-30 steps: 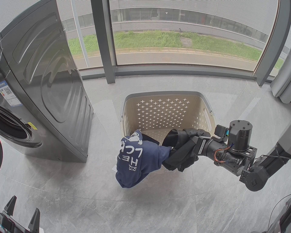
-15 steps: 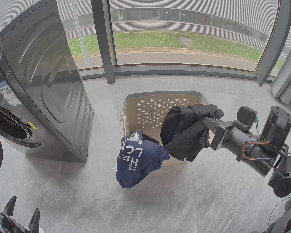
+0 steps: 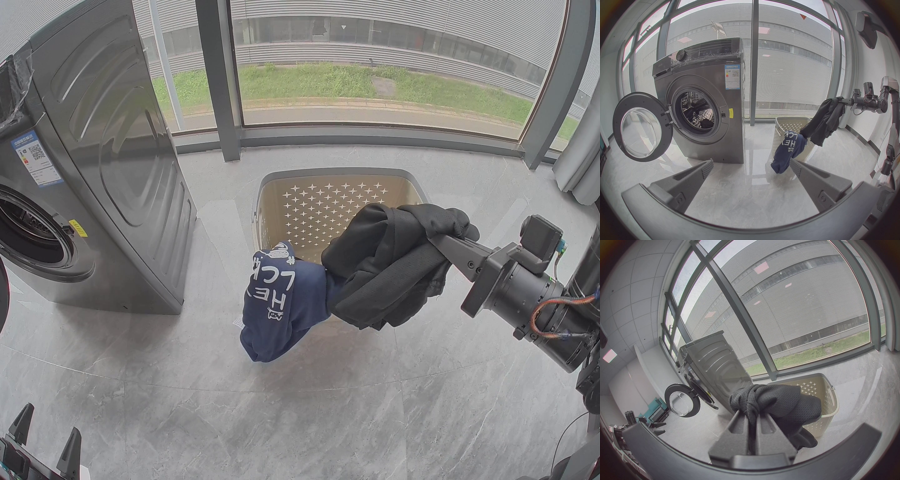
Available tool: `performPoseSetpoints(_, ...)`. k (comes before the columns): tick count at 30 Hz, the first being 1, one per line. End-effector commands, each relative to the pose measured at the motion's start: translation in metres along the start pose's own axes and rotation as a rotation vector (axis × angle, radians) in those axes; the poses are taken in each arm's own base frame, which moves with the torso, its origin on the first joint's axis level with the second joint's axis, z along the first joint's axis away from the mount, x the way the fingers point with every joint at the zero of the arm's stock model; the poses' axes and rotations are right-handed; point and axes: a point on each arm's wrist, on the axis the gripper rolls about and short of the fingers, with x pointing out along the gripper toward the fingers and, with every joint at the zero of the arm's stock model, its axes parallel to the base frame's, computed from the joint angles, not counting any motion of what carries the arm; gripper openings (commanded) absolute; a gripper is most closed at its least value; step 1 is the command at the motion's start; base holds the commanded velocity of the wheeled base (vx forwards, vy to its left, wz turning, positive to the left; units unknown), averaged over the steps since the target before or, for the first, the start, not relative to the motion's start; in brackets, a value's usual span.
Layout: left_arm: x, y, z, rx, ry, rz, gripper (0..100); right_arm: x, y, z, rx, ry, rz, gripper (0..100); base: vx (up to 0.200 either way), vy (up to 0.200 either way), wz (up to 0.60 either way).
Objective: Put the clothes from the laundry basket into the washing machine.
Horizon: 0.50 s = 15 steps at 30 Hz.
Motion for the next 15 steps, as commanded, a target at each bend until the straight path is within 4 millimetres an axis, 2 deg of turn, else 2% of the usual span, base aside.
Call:
performPoseSetpoints(1,0.0001,0.0001,-0.0048,0.0,0.001,-0.001,100,-0.0003,0.0,0.0009,0.001,-0.005,0.007,0,0.0,0.2,0.0)
performPoseSetpoints(15,0.0001,0.0001,-0.0048,0.0,0.001,-0.001,100,0.0031,0.003,0.0049,0.004,-0.048,0.028,0,0.0,0.2,0.0)
